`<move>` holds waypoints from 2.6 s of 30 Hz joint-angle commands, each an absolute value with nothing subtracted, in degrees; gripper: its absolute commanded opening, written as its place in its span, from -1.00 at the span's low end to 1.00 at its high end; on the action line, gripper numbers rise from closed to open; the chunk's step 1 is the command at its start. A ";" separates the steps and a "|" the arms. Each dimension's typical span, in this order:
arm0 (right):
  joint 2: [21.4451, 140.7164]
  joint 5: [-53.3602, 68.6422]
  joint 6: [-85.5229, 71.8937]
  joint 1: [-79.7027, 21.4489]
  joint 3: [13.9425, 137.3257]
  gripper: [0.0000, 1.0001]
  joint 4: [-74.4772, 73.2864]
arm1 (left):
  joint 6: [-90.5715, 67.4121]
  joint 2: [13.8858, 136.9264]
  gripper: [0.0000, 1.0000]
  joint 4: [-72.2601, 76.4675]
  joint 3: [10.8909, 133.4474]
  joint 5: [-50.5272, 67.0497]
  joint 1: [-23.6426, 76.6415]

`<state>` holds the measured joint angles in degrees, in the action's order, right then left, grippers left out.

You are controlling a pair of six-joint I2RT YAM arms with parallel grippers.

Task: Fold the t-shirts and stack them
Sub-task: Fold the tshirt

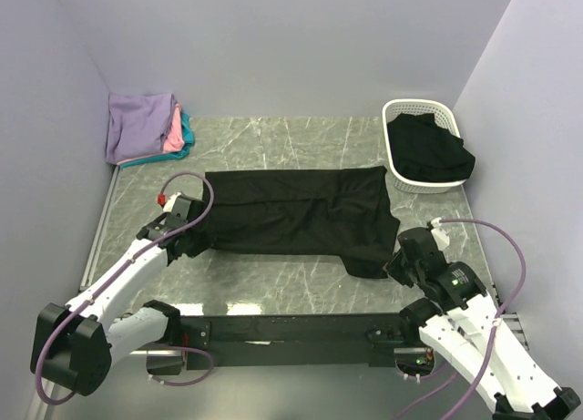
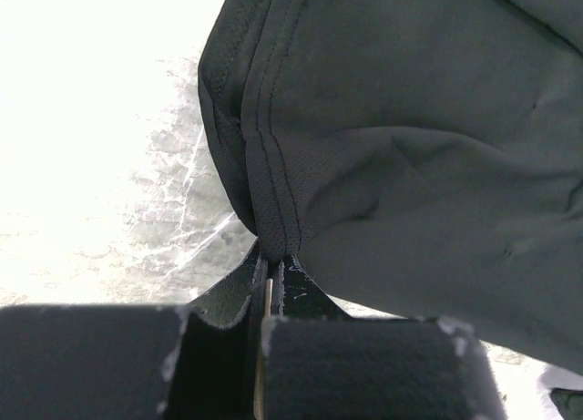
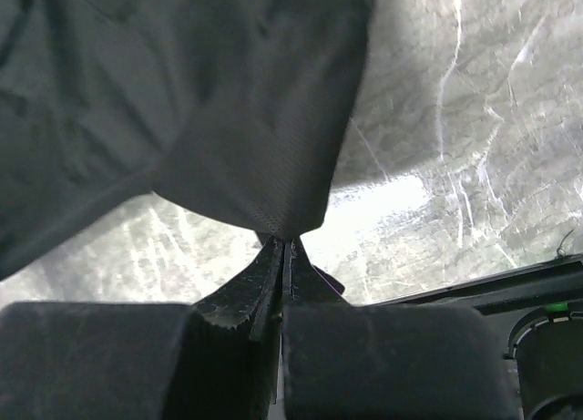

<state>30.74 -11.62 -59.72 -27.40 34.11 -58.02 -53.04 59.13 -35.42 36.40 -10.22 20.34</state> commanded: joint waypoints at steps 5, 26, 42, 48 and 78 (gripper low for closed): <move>33.92 -15.99 -57.75 -27.69 37.35 -1.00 -53.71 | -50.46 60.29 -0.98 -36.39 40.60 -12.57 20.22; 62.47 -18.81 -40.00 -18.47 47.89 -1.00 -35.34 | -38.76 88.23 -0.98 -25.49 56.51 -7.73 14.85; 83.75 -13.97 -33.14 -12.13 58.71 -0.87 -27.95 | -35.69 97.20 -0.83 -25.40 63.11 -7.03 12.83; 92.02 -13.71 -29.36 -11.51 64.33 -0.37 -24.79 | -35.07 99.23 0.99 -25.05 63.81 -9.13 12.39; 80.59 4.66 -32.87 -11.60 46.06 0.29 -17.41 | -35.77 87.01 0.99 -21.45 59.50 -5.80 12.48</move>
